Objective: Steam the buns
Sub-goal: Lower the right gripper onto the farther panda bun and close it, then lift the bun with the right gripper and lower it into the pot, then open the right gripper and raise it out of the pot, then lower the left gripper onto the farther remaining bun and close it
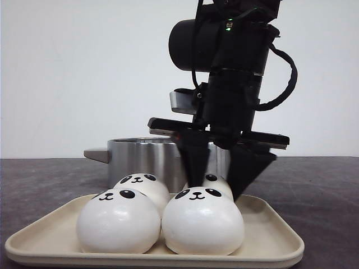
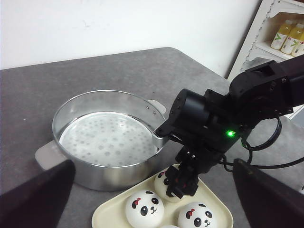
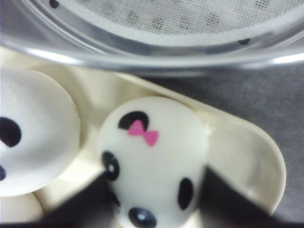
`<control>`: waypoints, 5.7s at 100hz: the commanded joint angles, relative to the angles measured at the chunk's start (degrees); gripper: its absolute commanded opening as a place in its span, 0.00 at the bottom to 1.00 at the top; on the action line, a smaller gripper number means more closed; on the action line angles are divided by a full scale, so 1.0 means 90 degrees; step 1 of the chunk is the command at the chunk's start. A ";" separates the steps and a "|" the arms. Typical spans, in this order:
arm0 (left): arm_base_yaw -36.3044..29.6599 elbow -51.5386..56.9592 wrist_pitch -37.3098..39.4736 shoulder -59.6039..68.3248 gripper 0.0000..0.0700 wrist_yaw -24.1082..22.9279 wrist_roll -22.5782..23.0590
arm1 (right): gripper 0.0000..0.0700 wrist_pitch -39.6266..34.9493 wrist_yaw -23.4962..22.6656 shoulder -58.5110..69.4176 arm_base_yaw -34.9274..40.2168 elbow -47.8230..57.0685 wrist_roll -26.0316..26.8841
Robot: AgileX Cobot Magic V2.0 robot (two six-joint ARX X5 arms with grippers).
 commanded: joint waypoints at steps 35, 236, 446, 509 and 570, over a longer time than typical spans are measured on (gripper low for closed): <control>-0.0034 0.0104 0.0083 0.0032 0.96 -0.0029 0.0039 | 0.00 -0.0962 0.0158 -0.0763 0.0534 0.0182 -0.0505; -0.0034 0.0104 0.0070 0.0036 0.96 -0.0284 -0.0165 | 0.52 0.0556 0.1290 0.1996 -0.1149 0.3461 -0.4153; -0.1659 0.0109 0.1122 0.6156 0.96 -0.1207 -0.1885 | 0.01 -0.2458 0.3218 -0.4493 0.1902 0.3971 -0.1936; -0.1693 0.0223 0.1491 0.6790 0.84 -0.1481 -0.2477 | 0.01 -0.2613 0.3218 -0.4515 0.1906 0.3971 -0.1909; -0.1688 0.0223 0.1022 0.7145 0.49 -0.1673 -0.2472 | 0.01 -0.2642 0.3208 -0.4515 0.1906 0.3971 -0.1880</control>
